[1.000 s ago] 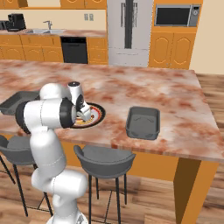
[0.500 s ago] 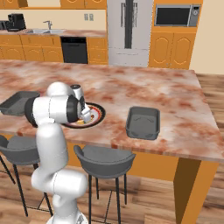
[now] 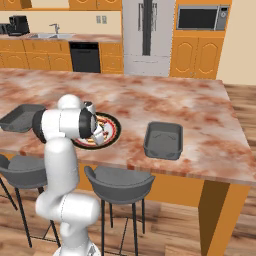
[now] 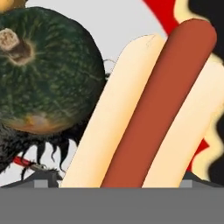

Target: Place one cooked food and one vegetable from the large plate to each tupperware container.

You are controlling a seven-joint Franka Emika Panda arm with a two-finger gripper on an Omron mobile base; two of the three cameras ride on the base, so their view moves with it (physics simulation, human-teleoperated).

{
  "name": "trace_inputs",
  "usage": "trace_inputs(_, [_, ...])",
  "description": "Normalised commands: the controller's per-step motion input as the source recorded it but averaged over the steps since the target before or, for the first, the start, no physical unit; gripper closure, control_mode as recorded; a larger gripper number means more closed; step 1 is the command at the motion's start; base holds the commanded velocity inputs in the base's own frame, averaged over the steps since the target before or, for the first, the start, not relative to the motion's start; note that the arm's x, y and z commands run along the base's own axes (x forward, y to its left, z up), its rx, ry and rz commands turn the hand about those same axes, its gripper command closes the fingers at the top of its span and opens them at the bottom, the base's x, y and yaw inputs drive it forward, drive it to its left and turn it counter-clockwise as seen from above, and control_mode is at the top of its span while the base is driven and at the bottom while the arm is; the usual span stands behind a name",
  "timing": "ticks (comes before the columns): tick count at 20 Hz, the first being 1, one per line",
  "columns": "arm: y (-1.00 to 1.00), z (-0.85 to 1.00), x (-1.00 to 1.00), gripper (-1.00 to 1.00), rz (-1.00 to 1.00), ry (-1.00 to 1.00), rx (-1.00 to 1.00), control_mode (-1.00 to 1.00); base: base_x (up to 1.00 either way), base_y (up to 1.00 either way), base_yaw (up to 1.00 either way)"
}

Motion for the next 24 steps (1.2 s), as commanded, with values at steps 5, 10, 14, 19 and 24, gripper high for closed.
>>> trace_inputs(5, [0.01, -0.02, -0.10, 1.00, -0.05, 0.00, 0.00, -1.00, 0.00, 0.00, 0.00])
trace_inputs(10, [-0.05, 0.42, -0.51, 1.00, 0.00, 0.10, 0.00, -1.00, 0.00, 0.00, 0.00])
trace_inputs(14, [-0.33, 0.79, -0.53, 1.00, 0.00, 0.12, 0.00, -1.00, 0.00, 0.00, 0.00])
trace_inputs(19, [-0.66, 0.74, -0.45, 1.00, 0.02, 0.15, 0.00, -1.00, 0.00, 0.00, 0.00])
trace_inputs(24, [-0.81, 0.53, -0.22, 1.00, 0.10, 0.08, -0.03, -1.00, 0.00, 0.00, 0.00])
